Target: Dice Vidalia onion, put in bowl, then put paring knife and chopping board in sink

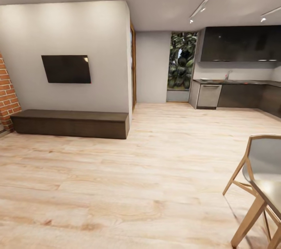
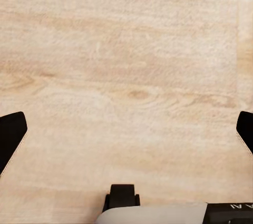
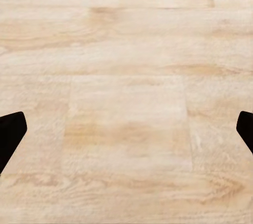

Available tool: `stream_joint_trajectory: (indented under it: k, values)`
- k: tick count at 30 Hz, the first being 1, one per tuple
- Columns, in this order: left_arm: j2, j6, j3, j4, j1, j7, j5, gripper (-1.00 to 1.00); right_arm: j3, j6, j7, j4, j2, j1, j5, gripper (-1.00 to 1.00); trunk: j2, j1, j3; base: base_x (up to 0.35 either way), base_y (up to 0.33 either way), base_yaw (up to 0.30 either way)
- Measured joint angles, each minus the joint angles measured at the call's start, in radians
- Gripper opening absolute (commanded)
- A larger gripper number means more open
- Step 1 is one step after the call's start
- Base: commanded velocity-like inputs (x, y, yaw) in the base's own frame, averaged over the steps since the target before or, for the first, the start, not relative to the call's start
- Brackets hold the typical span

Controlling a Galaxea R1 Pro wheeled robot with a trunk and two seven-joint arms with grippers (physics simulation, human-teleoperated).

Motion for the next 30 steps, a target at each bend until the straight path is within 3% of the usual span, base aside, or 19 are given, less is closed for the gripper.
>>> stream_joint_trajectory:
  k: [19, 30]
  values:
    - [0.0, 0.0, 0.001, 0.0, 0.0, 0.0, -0.001, 1.0, 0.0, -0.001, 0.0, 0.0, 0.0, 0.0, 0.0, 1.0, 0.0, 0.0, 0.0, 0.346, 0.0, -0.004]
    - [0.001, 0.0, 0.001, 0.0, 0.0, 0.0, -0.001, 1.0, 0.0, -0.001, 0.0, 0.0, 0.0, 0.0, 0.0, 1.0, 0.0, 0.0, 0.0, 0.346, 0.0, -0.134]
